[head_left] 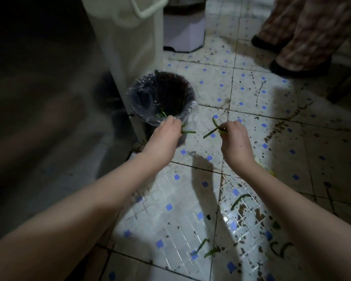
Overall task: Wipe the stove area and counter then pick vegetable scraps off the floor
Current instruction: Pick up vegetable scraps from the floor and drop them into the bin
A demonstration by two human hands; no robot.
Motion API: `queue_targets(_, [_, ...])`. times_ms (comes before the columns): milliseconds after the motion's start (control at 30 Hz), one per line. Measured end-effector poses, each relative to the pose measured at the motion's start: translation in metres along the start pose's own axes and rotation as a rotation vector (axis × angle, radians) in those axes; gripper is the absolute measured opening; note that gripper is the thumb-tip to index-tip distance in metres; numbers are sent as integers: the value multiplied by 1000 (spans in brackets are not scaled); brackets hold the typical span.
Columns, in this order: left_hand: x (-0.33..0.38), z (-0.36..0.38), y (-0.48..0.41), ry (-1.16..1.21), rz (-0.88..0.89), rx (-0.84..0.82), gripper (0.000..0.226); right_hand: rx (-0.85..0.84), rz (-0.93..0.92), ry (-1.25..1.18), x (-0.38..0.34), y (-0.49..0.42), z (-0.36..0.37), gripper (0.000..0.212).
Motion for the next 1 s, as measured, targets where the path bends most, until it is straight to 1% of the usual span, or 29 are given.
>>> queue_targets(100, [-12, -25, -20, -31, -28, 63, 8, 52, -32, -64, -21, -4, -8, 30])
queue_targets(200, [-27, -40, -41, -78, -64, 88, 11, 93, -50, -144, -39, -13, -12, 26])
queue_targets(400, [-48, -43, -71, -203, -119, 23, 21, 193, -86, -221, -73, -43, -18, 21])
queue_targets(467, [-53, -42, -76, -207, -144, 19, 25, 218, -106, -250, -86, -51, -21, 20])
queue_targets(600, [-58, -42, -72, -134, -172, 25, 39, 233, -130, -306, -110, -72, -21, 19])
queue_targets(667, [-62, -42, -64, -124, -163, 26, 42, 217, -121, -315, -118, -81, -14, 19])
queue_targets(733, [-66, -43, -55, -144, -159, 19, 40, 185, -83, -324, -122, -88, -5, 21])
queue_targets(833, [-69, -42, -42, -153, -180, 18, 42, 104, -24, -302, -125, -94, 13, 27])
queue_targets(933, [-64, -39, -30, -153, -158, 14, 47, 21, 34, -293, -122, -89, 26, 33])
queue_targets(1000, [-60, -36, -23, -146, -139, 6, 47, 4, 36, -259, -116, -81, 28, 35])
Point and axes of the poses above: each hand's wrist, its own y-axis away from the middle knuckle, its own z-axis out of the palm, x = y × z, the point moved 5 cm from there along -y, towards the middle knuckle, and after that the axes turned 10 degrees about x, right-handed, at the moved point
